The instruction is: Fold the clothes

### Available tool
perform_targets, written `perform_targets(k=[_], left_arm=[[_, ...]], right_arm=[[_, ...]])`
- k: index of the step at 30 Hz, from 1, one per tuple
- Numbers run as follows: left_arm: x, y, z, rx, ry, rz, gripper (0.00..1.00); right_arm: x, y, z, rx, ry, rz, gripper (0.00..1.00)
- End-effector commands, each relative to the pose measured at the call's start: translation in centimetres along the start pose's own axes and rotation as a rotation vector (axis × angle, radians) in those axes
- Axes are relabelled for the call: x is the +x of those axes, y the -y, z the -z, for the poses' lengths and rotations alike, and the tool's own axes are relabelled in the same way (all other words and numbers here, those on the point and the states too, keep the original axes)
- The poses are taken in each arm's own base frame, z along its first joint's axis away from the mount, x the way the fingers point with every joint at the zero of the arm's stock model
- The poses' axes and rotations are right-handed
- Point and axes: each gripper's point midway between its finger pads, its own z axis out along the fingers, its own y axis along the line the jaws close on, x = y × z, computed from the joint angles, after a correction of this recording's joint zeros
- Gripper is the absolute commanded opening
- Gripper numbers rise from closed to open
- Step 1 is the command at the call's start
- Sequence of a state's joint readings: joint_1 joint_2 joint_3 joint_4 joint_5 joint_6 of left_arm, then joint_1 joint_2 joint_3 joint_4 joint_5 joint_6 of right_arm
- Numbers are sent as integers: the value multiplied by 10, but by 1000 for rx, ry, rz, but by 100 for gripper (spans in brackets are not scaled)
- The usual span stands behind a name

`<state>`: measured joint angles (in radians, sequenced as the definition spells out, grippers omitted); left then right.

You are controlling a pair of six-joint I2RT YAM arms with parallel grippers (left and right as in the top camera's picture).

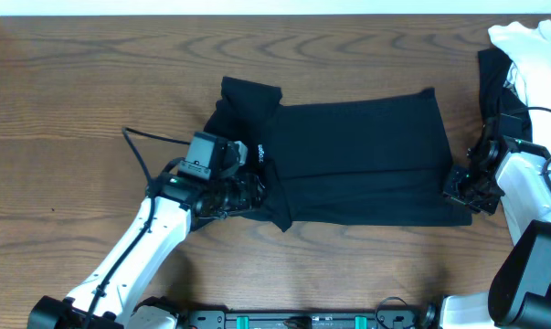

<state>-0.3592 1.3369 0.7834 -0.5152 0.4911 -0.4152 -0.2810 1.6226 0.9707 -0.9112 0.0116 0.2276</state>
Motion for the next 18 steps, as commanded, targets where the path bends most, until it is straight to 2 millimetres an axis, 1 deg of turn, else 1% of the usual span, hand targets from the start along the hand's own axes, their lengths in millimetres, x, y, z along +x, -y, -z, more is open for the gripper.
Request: perform_targets(k=[1,6,11,15,16,18], left_arm=[[10,-2,-9,-19,-32,12,49],[22,-12,-27,-71,-94,130,49],[27,-13,-49,-82,-135,134,49],[30,-14,-60,-88,-155,142,49],[30,-14,-62,-86,-154,140,47],[27,-9,-62,-65,-147,132,34]], right_arm=[[2,-2,-2,-3,-10,4,19],[3,-2,-2,-2,-16,4,19],[4,-2,-2,-1,-19,4,19],[5,-2,-2,0,-22,4,19],[5,-2,-2,0,-22,4,19],[5,-2,-2,0,-22,4,19]])
